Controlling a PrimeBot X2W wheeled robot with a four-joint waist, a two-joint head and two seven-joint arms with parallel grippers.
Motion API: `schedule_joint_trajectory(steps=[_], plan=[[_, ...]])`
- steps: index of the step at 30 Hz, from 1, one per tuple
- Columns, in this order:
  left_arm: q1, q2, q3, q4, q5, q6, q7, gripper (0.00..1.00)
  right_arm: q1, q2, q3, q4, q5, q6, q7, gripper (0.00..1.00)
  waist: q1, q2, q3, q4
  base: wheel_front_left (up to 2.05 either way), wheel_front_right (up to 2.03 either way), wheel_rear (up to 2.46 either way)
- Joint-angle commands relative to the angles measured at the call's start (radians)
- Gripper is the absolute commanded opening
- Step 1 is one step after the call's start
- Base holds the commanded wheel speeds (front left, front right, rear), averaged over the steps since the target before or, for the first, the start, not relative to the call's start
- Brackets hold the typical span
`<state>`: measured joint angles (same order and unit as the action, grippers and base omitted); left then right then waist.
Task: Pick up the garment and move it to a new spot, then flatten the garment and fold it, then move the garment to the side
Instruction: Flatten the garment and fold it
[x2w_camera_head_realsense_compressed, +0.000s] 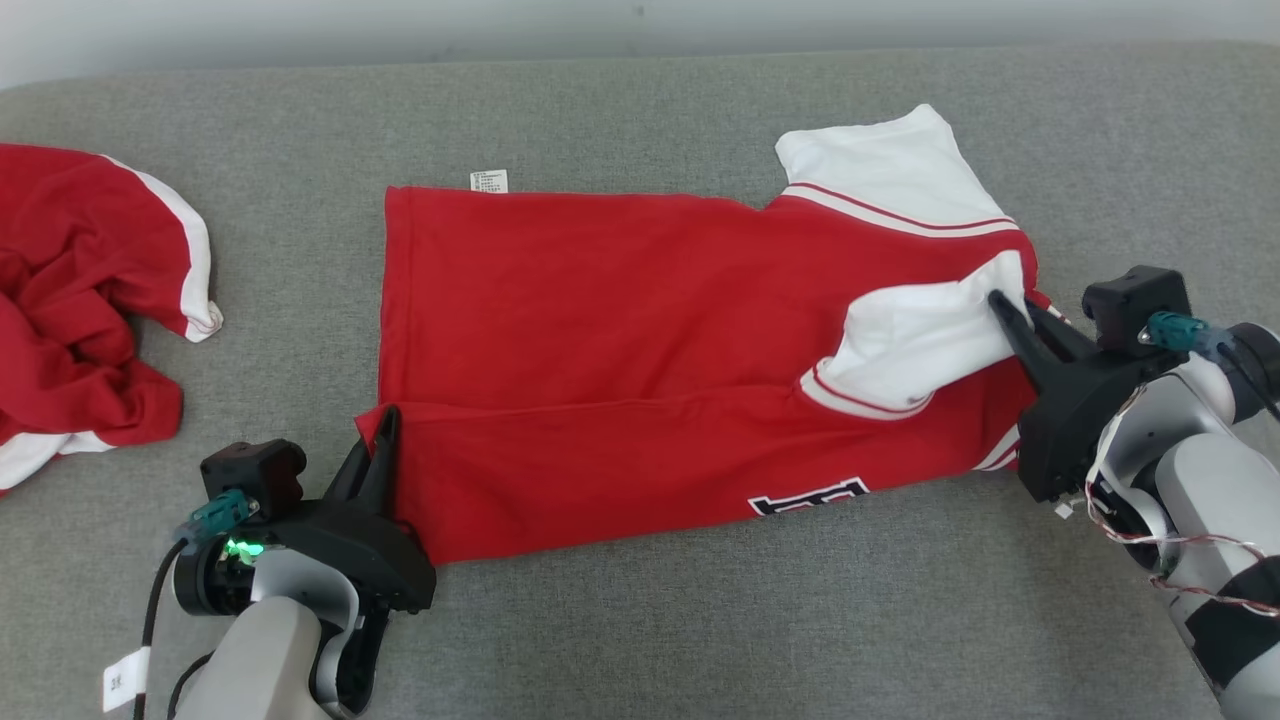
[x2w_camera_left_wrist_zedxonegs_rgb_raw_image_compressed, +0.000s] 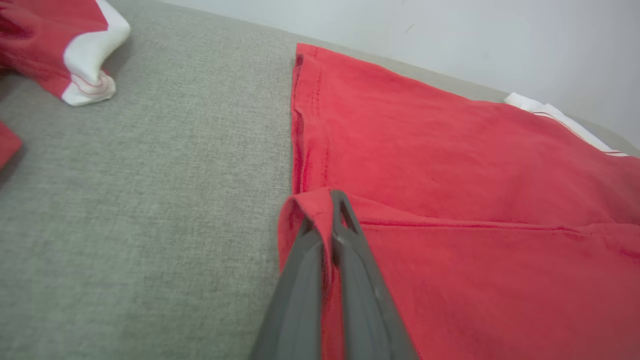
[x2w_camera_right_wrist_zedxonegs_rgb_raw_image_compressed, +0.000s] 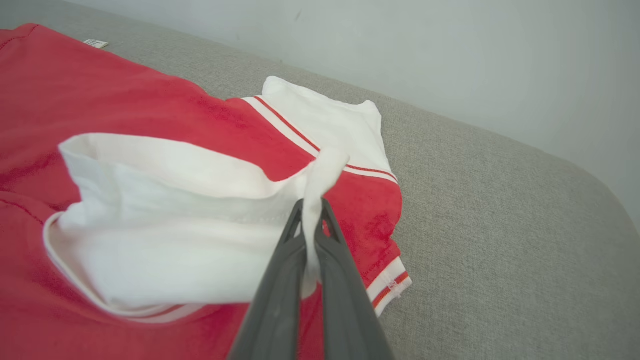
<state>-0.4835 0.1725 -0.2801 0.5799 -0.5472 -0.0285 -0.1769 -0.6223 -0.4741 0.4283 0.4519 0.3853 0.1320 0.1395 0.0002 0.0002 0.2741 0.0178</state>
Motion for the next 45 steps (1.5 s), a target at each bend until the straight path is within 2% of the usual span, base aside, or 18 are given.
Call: schedule_joint_trajectory(steps=[1, 2, 3, 8, 12, 17, 21, 29, 38, 45], plan=[[-0.008, 0.0, 0.0, 0.01, -0.001, -0.004, -0.01, 0.0, -0.015, 0.013, -0.014, 0.016, -0.004, -0.003, -0.013, 0.04, -0.0002, -0.0002, 0.001, 0.003, 0.0, 0.0, 0.0], [-0.01, -0.002, 0.002, 0.017, -0.002, -0.003, -0.018, 0.27, -0.016, 0.024, -0.022, 0.031, -0.004, -0.003, -0.021, 0.94, -0.0002, -0.0002, 0.0, 0.006, 0.0, 0.0, 0.0], [-0.012, -0.003, 0.003, 0.022, 0.001, -0.001, -0.028, 1.0, -0.02, 0.034, -0.029, 0.042, -0.005, -0.003, -0.03, 1.0, -0.0002, -0.0002, -0.002, 0.008, 0.0, 0.0, 0.0], [0.007, -0.003, -0.003, 0.029, 0.021, -0.01, -0.064, 1.0, -0.013, 0.06, -0.038, 0.072, 0.007, -0.003, -0.045, 1.0, -0.0002, -0.0002, -0.029, 0.016, 0.0, 0.0, 0.0], [0.047, 0.016, -0.012, -0.015, 0.065, -0.011, -0.083, 1.0, 0.024, 0.076, -0.064, 0.065, 0.048, -0.003, -0.004, 1.0, -0.0002, -0.0002, -0.059, 0.016, 0.0, 0.0, 0.0], [0.131, 0.012, 0.003, -0.069, 0.09, 0.02, -0.089, 1.0, 0.097, 0.055, -0.099, 0.024, 0.09, -0.003, 0.106, 1.0, -0.0002, -0.0002, -0.094, 0.011, 0.0, 0.0, 0.0], [0.176, 0.005, 0.001, -0.093, 0.104, 0.038, -0.089, 1.0, 0.157, 0.065, -0.162, -0.01, 0.089, -0.003, 0.188, 1.0, -0.0002, -0.0002, -0.099, 0.005, 0.0, 0.0, 0.0], [0.154, -0.013, -0.014, -0.049, 0.118, 0.09, -0.055, 1.0, 0.183, 0.135, -0.309, -0.029, -0.02, -0.003, 0.29, 1.0, -0.0002, -0.0002, -0.076, -0.003, 0.0, 0.0, 0.0], [0.12, -0.02, -0.031, 0.0, 0.116, 0.088, -0.039, 1.0, 0.134, 0.24, -0.438, -0.006, -0.143, -0.003, 0.352, 1.0, -0.0002, -0.0002, -0.059, 0.006, 0.0, 0.0, 0.0], [0.107, -0.026, -0.038, 0.021, 0.098, 0.083, -0.014, 1.0, 0.1, 0.262, -0.497, 0.042, -0.185, -0.003, 0.434, 1.0, -0.0002, -0.0002, -0.047, 0.02, 0.0, 0.0, 0.0]])
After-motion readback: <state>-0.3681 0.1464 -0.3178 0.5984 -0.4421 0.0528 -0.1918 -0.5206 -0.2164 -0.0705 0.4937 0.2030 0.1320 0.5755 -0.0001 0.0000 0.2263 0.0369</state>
